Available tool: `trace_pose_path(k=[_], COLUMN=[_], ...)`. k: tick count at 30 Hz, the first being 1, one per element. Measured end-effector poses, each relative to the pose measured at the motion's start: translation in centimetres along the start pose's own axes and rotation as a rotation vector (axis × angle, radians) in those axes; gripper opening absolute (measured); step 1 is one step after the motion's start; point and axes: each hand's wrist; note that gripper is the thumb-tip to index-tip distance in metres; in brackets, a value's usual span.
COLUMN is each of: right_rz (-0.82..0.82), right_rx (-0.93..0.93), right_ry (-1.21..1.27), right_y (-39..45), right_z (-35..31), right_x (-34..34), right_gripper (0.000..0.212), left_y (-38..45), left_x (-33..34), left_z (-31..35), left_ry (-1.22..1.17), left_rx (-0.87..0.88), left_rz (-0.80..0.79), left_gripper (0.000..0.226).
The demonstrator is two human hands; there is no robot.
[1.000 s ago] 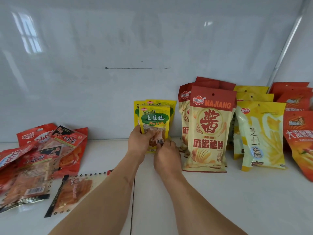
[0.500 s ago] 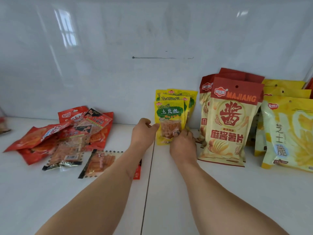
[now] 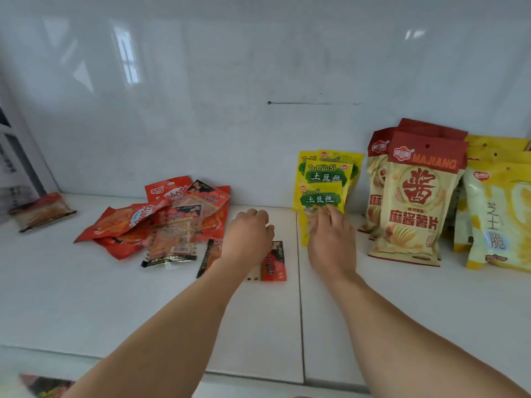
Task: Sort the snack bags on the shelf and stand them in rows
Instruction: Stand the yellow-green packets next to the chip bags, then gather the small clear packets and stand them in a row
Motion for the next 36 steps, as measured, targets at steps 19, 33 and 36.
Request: trace_pose_path(k=[19, 33, 36], right_rz=[-0.472, -0.608, -0.655], right_rx=[-0.138, 0.42, 0.64], right_ry=[0.173, 0.592, 0.669], right_y=[-0.9, 3.5, 4.6], right_z=[-13.5, -21.2, -22.4], right_x=[-1.4, 3.7, 4.5], right_gripper=[0.042, 0.045, 0.036], left_y=[-2.5, -1.6, -1.4], left_x=[-7.1, -7.2, -7.5], left_z=[-12.0, -17.6, -18.9], left_ry=[-0.096, 0.027, 0.04], left_rx=[-0.19, -0.421, -0.39], left_rz=[0.044, -0.235, -0.239], left_gripper=[0.03, 0.095, 0.094])
Point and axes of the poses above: each hand's wrist, its own y-axis towards the middle knuckle, its own x-axis out of the palm, z = x × y, and after that the axes turned 1 degree about -x, right-handed
